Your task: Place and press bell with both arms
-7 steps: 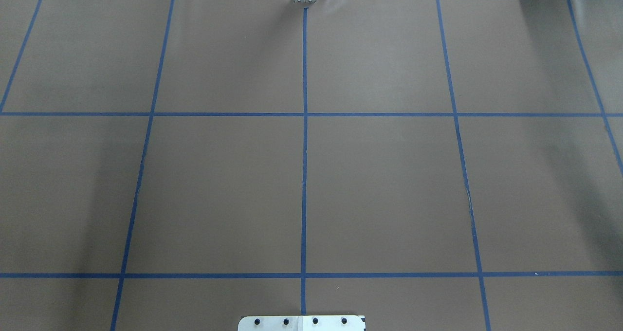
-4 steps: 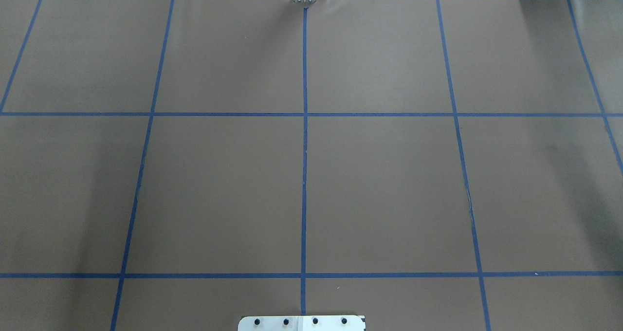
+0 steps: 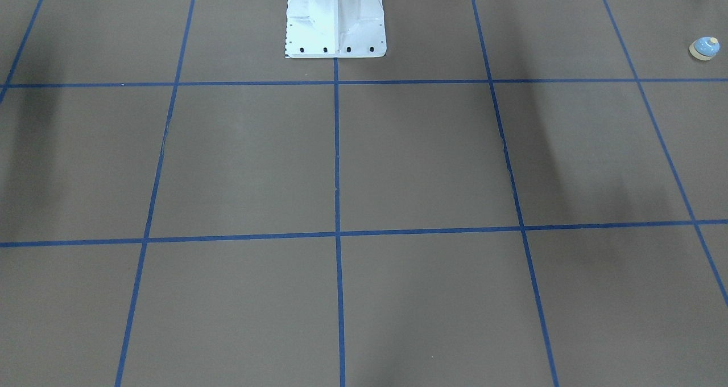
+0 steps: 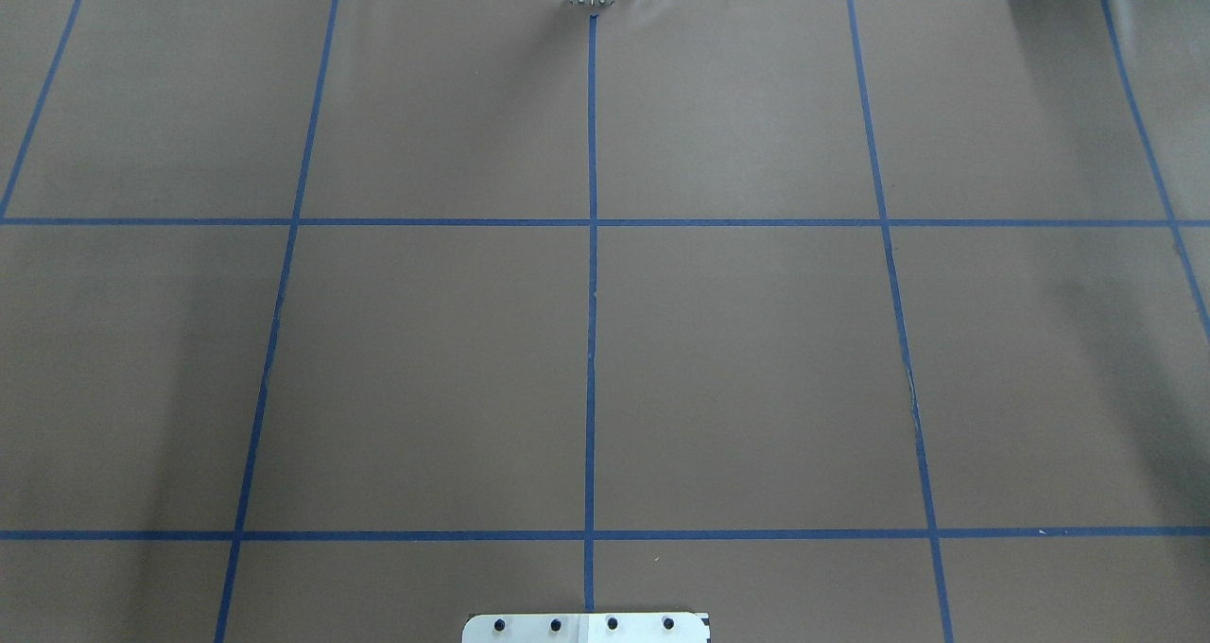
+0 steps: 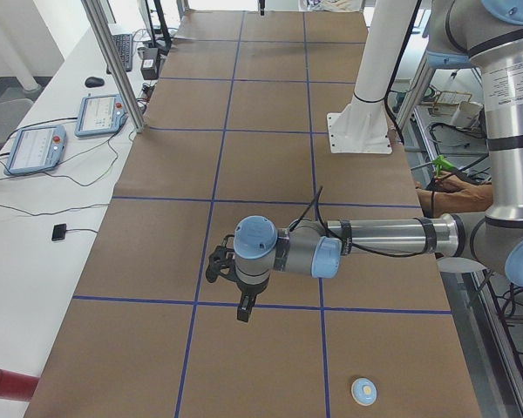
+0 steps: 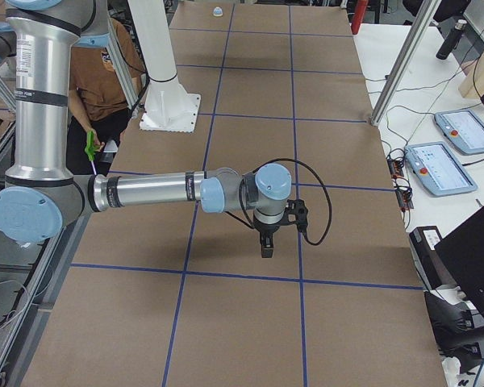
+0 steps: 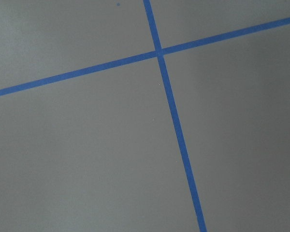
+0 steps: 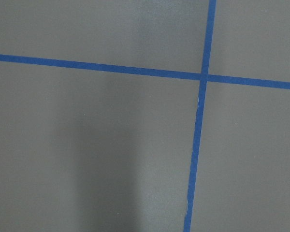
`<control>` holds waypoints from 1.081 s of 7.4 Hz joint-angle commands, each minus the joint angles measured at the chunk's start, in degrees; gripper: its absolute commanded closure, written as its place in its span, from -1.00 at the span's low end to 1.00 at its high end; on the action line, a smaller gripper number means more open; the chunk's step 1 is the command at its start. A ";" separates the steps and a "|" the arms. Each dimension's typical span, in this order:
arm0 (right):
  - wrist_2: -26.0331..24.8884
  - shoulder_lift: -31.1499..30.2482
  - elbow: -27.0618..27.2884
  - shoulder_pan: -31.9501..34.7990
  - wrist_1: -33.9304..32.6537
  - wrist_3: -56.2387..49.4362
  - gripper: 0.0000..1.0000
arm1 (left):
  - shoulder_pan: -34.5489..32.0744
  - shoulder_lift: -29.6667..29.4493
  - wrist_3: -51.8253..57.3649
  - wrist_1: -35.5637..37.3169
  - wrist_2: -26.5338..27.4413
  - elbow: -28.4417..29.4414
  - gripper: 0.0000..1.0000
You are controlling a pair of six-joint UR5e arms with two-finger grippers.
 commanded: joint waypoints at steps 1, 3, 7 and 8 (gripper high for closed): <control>0.41 -0.04 0.39 -0.06 0.02 0.07 -1.00 | -0.18 1.78 0.03 -0.07 -1.59 -1.14 -1.00; 0.41 -0.04 0.30 -0.06 0.10 0.07 -1.00 | 0.08 2.83 -0.05 0.11 -1.59 -0.96 -1.00; 0.41 0.13 0.30 -0.15 0.10 -0.19 -1.00 | 2.71 5.29 0.12 0.02 -0.98 4.99 -1.00; 0.41 0.05 0.21 -0.15 0.10 -0.45 -1.00 | 2.72 6.69 0.56 -1.54 -0.98 9.36 -1.00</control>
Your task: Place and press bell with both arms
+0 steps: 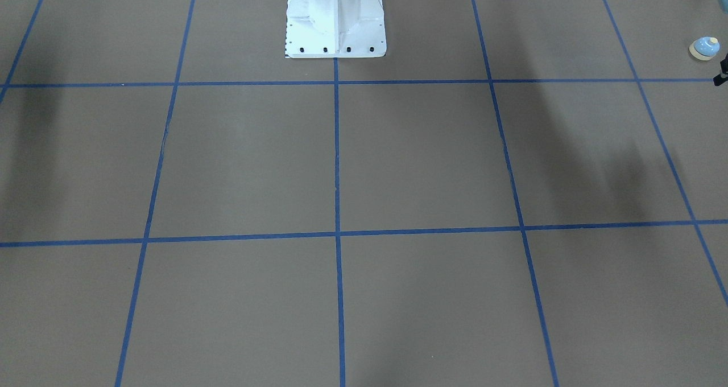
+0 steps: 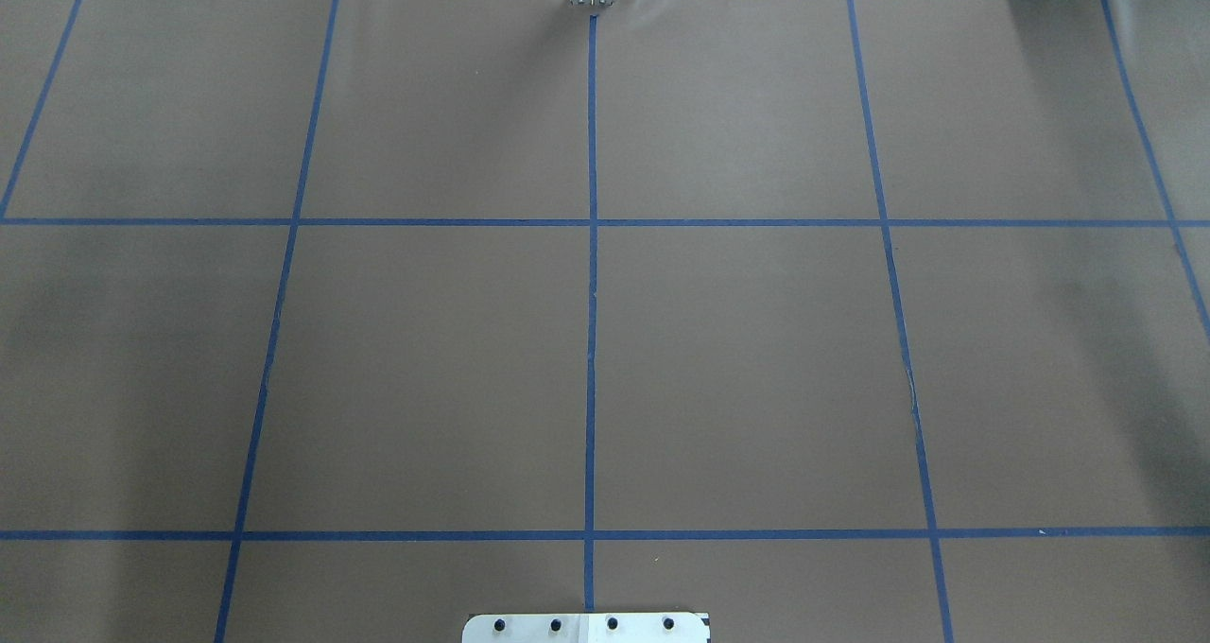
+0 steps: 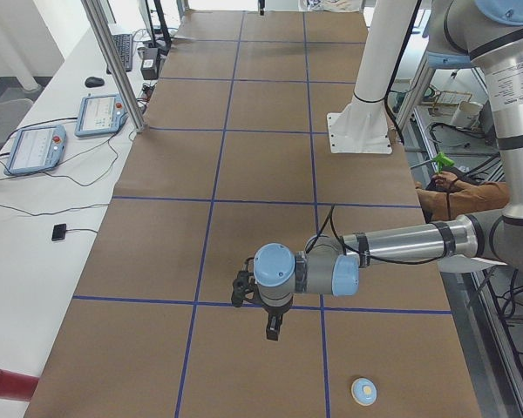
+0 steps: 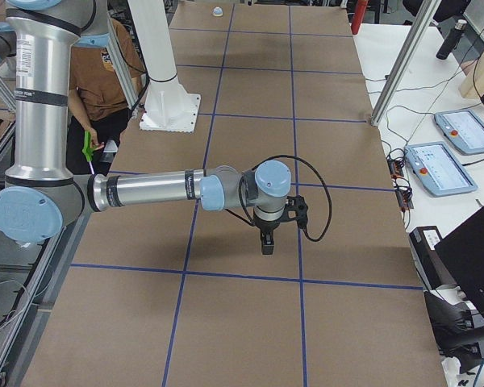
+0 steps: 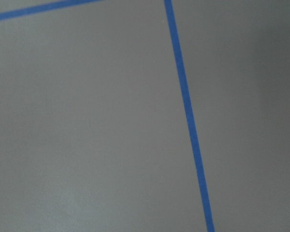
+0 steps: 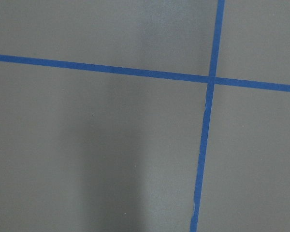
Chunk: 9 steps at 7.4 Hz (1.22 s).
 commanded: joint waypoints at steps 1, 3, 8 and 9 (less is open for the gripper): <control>0.00 -0.07 0.02 0.00 0.00 -0.39 -1.00 | 0.48 4.28 0.49 -8.73 0.04 8.51 -1.00; 0.09 -0.07 0.20 0.00 0.09 -0.48 -1.00 | 1.01 7.72 0.58 -11.35 0.04 11.26 -0.97; 1.23 0.02 1.07 0.00 0.00 -0.57 -1.00 | 1.19 8.35 -0.39 -16.15 1.35 20.48 -0.98; 1.32 -0.07 1.08 0.00 -0.09 -0.57 -1.00 | 1.19 8.35 -0.39 -17.15 1.36 21.38 -0.98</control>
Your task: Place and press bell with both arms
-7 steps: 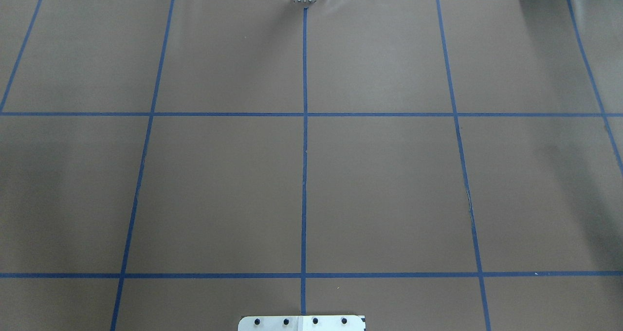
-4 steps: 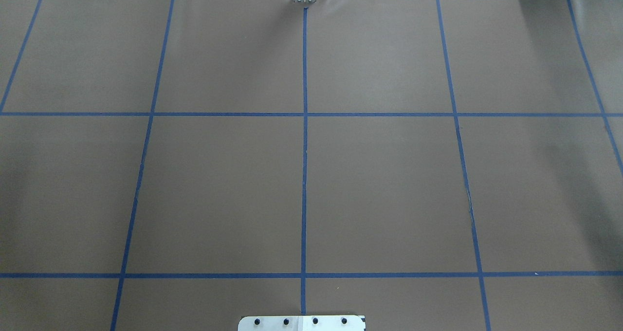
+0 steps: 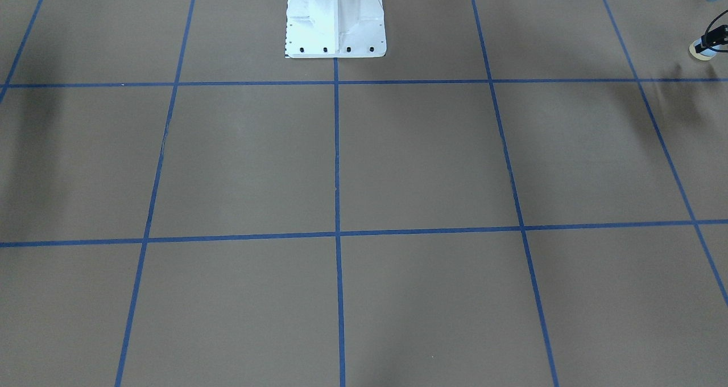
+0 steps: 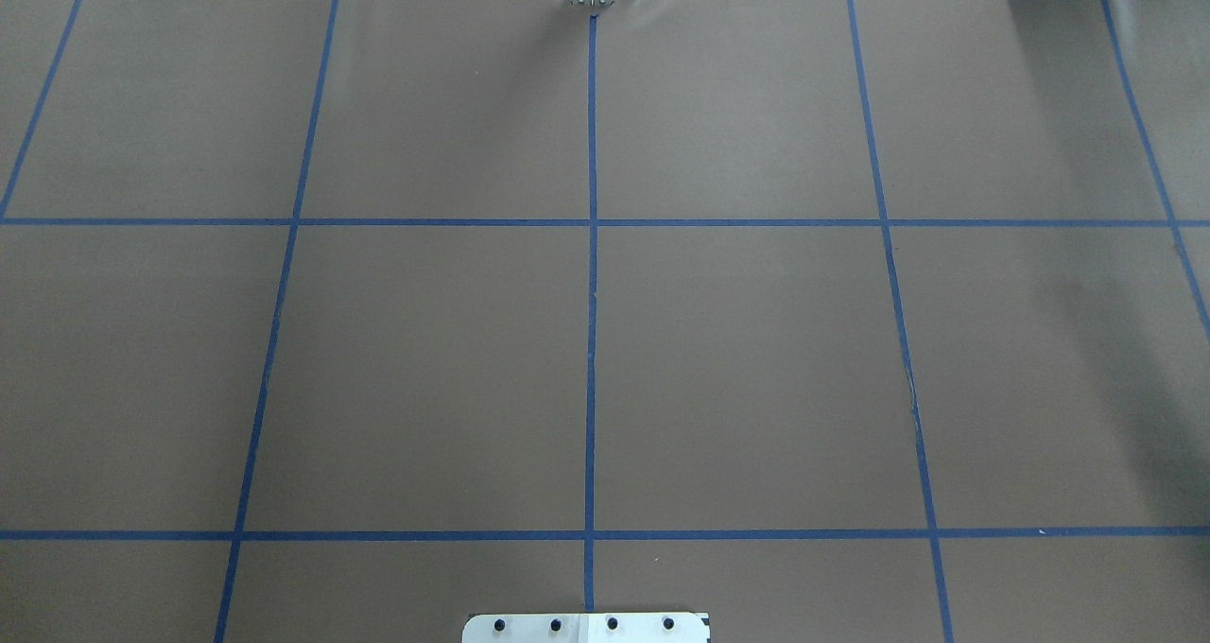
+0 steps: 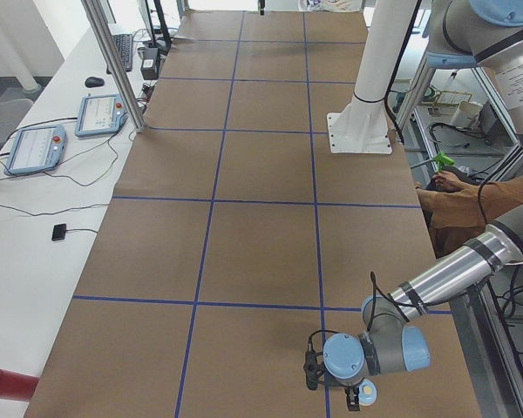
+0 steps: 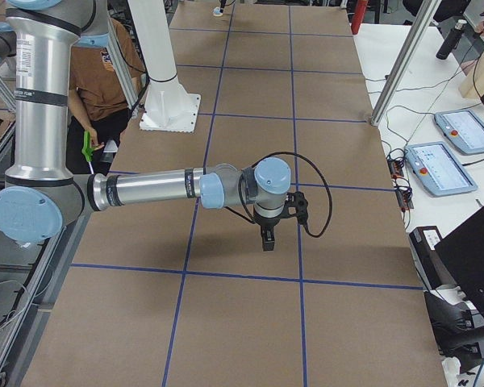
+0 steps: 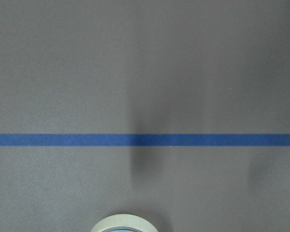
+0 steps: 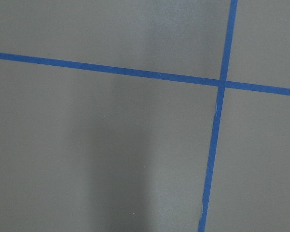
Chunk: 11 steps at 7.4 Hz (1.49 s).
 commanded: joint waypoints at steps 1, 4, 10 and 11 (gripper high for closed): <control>0.09 -0.07 0.18 0.00 -0.08 0.00 -1.00 | 0.01 -0.01 -0.14 -2.21 1.40 2.58 -0.98; 0.09 -0.07 0.18 0.00 -0.17 0.00 -1.00 | 0.09 -0.01 -0.31 -2.73 1.50 3.20 -0.98; 0.09 -0.07 0.27 0.00 -0.26 0.00 -1.00 | 0.18 -0.10 0.13 -2.74 -1.67 4.25 -0.98; 0.09 -0.07 0.27 0.00 -0.26 0.00 -1.00 | 0.18 -0.28 0.13 -2.65 -1.67 4.86 -0.98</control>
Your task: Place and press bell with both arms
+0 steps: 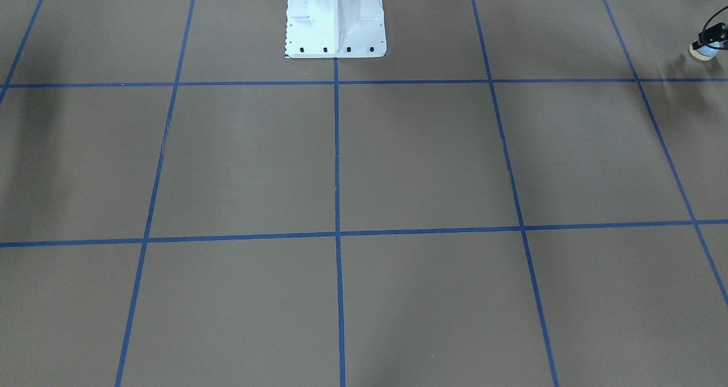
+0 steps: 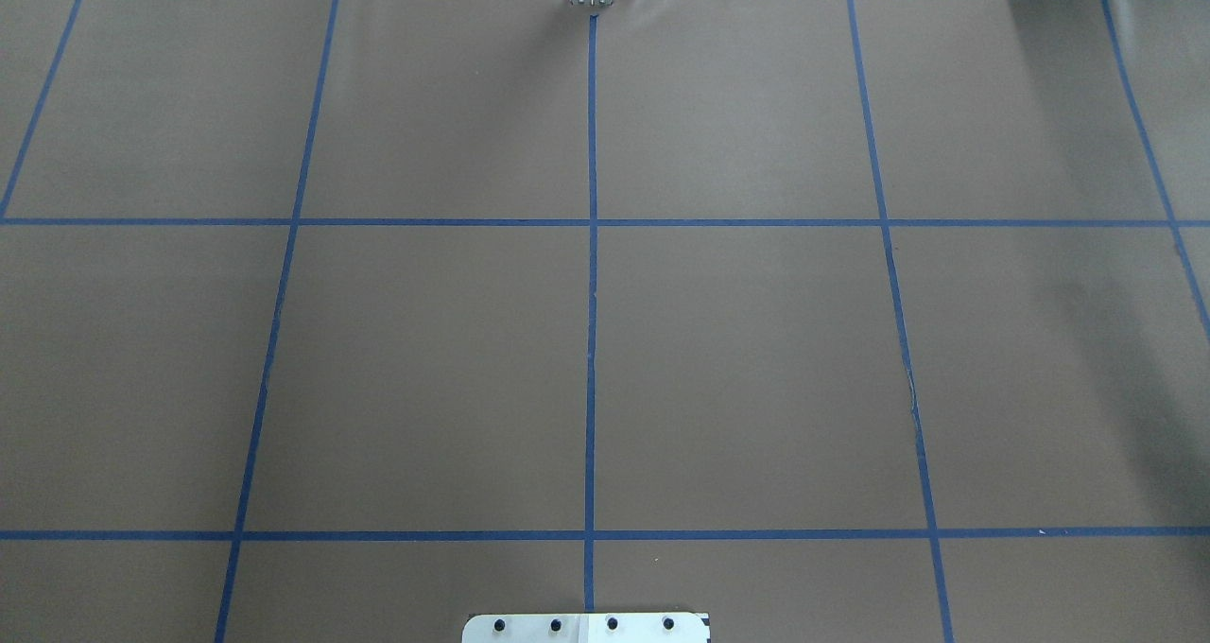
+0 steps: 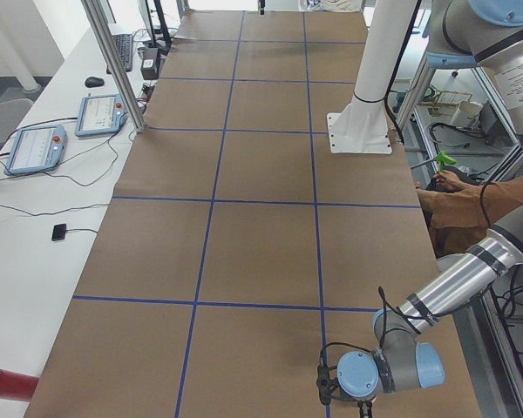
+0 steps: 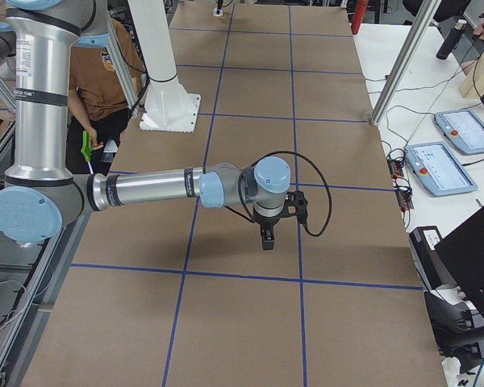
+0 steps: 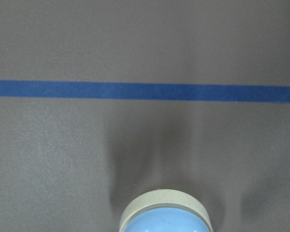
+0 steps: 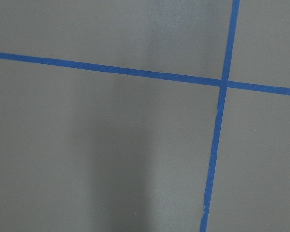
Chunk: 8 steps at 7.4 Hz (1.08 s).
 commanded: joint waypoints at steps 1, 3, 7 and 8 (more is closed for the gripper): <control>0.00 0.00 0.10 0.00 0.00 0.00 -1.00 | 0.00 -0.30 -0.08 -0.05 -0.18 1.51 -0.98; 0.00 -0.09 0.46 0.00 0.00 0.00 -1.00 | 0.00 -0.48 -0.34 -0.14 -0.18 2.04 -0.98; 0.00 -0.18 0.46 0.00 -0.09 0.00 -1.00 | 0.09 -1.36 -0.43 -0.14 -0.18 2.13 -0.93; 0.00 -0.18 0.46 0.00 -0.09 0.00 -1.00 | 0.09 -1.36 -0.43 -0.23 -0.18 2.22 -0.88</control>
